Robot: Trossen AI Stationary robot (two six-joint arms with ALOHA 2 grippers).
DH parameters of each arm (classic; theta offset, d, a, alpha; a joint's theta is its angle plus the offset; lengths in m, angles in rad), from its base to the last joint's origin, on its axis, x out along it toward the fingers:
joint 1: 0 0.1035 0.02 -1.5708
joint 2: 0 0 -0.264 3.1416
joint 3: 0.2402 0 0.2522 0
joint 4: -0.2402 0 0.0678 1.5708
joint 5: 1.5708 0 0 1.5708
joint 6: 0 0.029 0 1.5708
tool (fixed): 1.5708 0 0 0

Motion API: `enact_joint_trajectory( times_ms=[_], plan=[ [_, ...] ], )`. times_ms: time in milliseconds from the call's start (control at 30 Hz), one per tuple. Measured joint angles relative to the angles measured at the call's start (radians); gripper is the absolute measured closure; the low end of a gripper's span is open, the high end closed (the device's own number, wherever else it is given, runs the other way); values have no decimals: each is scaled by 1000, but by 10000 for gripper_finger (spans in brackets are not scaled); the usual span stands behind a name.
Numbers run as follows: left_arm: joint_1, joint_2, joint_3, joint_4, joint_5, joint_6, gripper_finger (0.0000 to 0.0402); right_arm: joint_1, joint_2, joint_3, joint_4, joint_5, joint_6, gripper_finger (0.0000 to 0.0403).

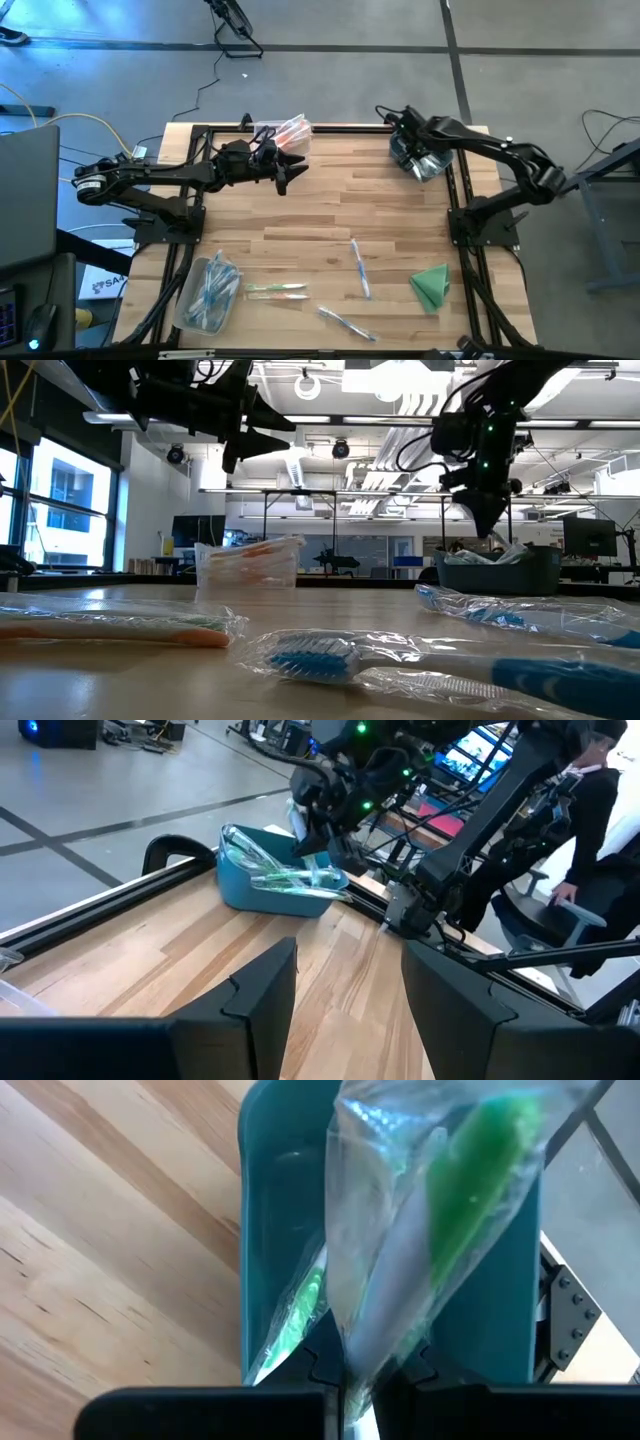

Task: Pick & Place Toothbrushes
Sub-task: Put the top green toothbrush into the blue bin

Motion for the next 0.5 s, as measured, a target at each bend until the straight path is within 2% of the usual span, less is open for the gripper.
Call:
enact_joint_trajectory(
  times_ms=[367,500],
  plan=[
    [0,0,0,0,0,0,223,0,33,0,8,-9,2,388],
    [0,0,0,-2,0,0,223,0,33,0,8,-25,7,374]
  ],
)
